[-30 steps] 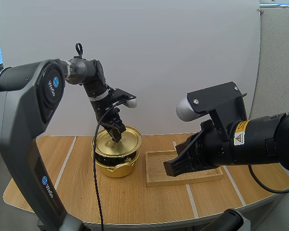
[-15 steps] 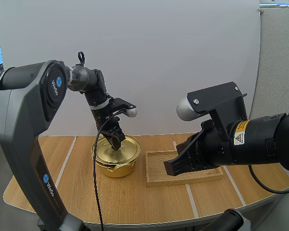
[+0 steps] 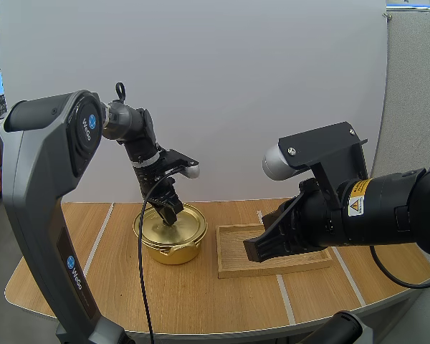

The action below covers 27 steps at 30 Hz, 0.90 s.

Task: Open the pot, put the grape inside, and close it

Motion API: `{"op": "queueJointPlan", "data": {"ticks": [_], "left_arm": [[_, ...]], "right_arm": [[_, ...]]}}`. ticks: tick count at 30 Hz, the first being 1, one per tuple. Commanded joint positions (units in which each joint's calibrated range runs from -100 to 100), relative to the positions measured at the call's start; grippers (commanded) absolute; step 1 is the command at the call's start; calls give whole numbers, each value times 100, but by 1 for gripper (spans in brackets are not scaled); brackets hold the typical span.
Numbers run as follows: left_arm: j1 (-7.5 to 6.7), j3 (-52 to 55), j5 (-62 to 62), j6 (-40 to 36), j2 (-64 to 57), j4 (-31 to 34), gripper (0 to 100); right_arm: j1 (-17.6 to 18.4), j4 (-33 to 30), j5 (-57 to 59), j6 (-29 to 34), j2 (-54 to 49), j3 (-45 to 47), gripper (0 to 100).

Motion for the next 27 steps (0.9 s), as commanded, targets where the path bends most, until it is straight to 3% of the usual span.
{"op": "queueJointPlan", "data": {"ticks": [1,9,27], "left_arm": [[26,7,-27,25,42,-116,0],[26,7,474,280,42,-683,0],[26,7,-68,191,42,-313,0]], "right_arm": [[-23,-33,-59,-3,-43,8,0],[-23,-33,-59,-3,-43,8,0],[-23,-33,-59,-3,-43,8,0]]}}
